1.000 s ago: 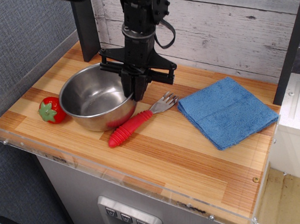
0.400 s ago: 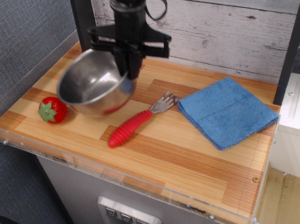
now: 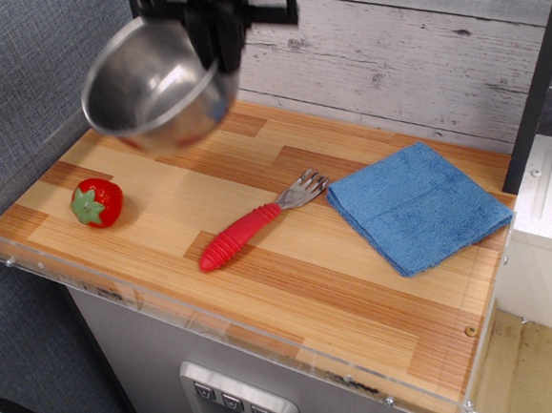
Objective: Place the silver pot on the blue cloth.
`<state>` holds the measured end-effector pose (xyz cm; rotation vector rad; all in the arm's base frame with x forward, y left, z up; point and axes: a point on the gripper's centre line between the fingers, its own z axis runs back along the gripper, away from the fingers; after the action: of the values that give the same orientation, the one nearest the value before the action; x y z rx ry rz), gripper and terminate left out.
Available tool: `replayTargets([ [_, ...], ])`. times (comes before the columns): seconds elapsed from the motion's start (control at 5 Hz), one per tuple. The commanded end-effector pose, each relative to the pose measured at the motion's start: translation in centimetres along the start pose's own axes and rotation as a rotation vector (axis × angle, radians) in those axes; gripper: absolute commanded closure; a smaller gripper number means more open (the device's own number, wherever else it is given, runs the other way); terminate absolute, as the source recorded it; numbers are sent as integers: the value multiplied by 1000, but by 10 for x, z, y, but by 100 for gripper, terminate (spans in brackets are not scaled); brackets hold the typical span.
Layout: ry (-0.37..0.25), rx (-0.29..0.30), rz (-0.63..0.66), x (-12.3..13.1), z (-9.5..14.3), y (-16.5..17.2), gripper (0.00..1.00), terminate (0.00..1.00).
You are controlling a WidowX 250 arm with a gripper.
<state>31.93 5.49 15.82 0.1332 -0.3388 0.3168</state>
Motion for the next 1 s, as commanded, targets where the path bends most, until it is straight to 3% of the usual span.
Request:
replayTargets([
  [0.0,-134,-52,-48,17,53,-20,100,0],
  [0.4,-101,-128,-215,-1,52,-66,100,0],
  [0.8,-51,-151,-366,-32,42,-113,100,0],
])
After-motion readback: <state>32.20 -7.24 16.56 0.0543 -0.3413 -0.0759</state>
